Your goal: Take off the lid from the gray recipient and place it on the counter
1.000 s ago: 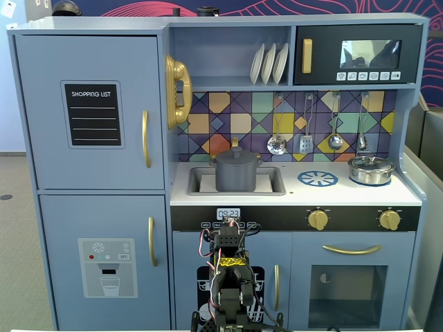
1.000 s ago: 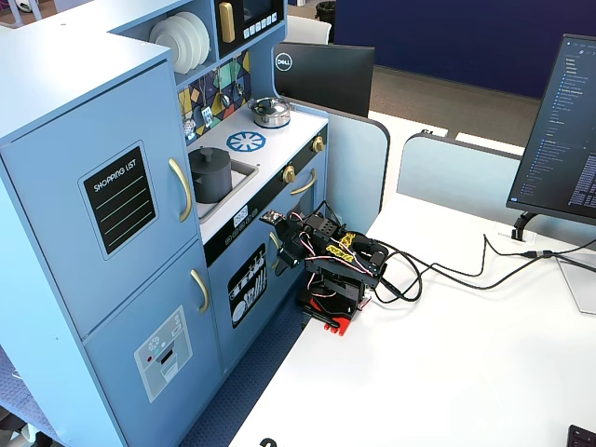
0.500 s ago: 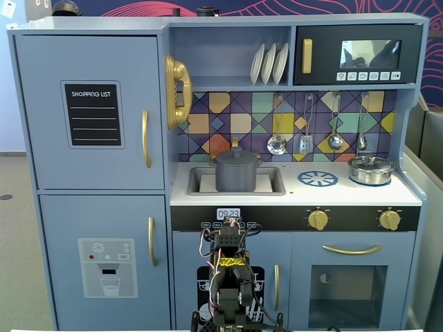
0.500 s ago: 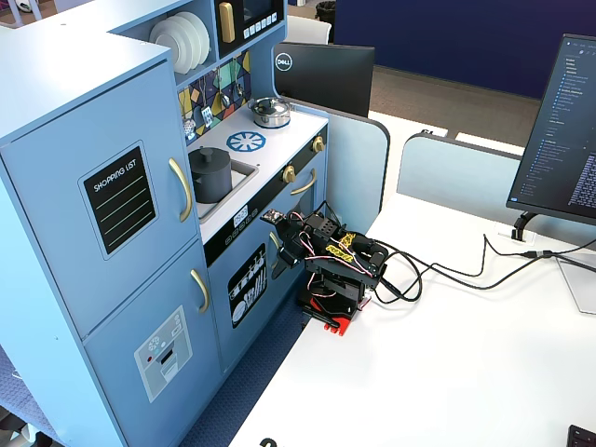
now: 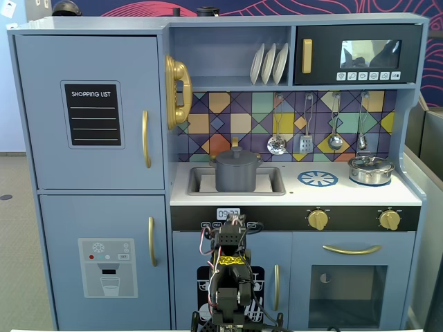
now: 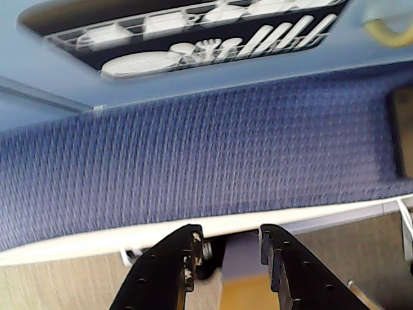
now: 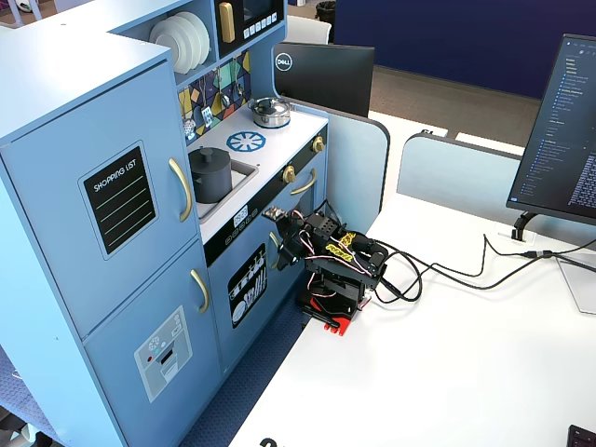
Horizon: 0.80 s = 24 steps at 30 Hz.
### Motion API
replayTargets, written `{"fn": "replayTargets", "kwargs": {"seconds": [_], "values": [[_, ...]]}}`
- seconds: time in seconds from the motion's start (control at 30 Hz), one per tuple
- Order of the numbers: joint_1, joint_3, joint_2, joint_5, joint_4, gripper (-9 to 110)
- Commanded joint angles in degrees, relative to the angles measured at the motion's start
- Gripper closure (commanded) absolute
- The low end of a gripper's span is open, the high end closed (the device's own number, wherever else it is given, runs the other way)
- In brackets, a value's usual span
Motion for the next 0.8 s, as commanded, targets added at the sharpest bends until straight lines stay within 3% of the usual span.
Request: {"fn": "replayTargets", "kwargs": {"seconds": [0.0,0.3,0.5,0.77], "values": [[3.0,-11.4,-4.0,-3.2,-10.3,102],[1.7,-39.6,-21.1,-2.7,-47.0,100],[2.1,-54.3,-32.0,-3.3,-51.2,89],[1.7,-53.6,-36.8,-4.3,-55.5,88]]}}
